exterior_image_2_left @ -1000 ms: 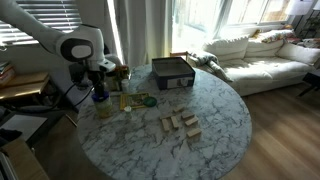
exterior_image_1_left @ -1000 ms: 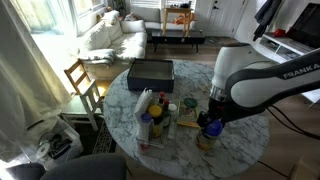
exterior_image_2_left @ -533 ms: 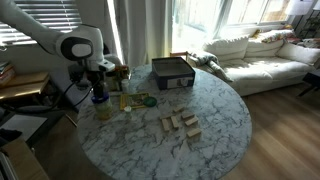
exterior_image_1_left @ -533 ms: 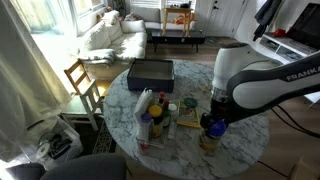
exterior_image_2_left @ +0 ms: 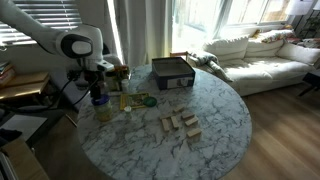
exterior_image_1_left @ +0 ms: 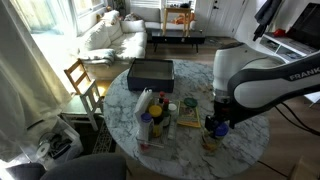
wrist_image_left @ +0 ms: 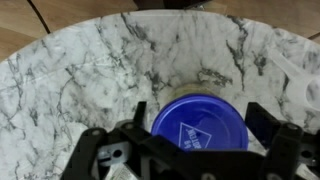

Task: Remove the small white container from the clear container and place it on the table, unstack the two tins on the left and put the top tin in the clear container then remove the blue lid from the tin in the container

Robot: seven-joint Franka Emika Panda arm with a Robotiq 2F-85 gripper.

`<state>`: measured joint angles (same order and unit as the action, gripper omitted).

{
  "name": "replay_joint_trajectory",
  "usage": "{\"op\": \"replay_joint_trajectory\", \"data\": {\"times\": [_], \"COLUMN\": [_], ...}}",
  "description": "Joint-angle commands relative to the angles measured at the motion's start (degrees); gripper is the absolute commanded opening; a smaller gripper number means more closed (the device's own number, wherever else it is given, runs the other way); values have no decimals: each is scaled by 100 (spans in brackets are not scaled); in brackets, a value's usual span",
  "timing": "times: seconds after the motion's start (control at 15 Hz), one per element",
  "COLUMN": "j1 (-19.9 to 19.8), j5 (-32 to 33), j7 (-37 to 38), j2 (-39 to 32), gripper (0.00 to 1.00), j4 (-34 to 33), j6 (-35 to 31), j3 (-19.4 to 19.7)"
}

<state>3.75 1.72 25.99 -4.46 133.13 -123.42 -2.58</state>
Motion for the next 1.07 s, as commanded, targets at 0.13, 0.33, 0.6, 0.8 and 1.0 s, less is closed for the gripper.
{"op": "replay_joint_trajectory", "data": {"times": [0.13,0.33,0.6,0.8,1.0], "j1": [9,4,-7,-13,-25], "j5": [79,1,-100,-83,-76], "j7": [92,55,25,27,31], "j2": [-84,-121,-219,-314,-385], "gripper": [100,100,100,100,100], "j4": [-28,-33,-37,1,56], "j6": [45,-27,-248,-470,-725], "j3": [34,34,40,72,115]}}
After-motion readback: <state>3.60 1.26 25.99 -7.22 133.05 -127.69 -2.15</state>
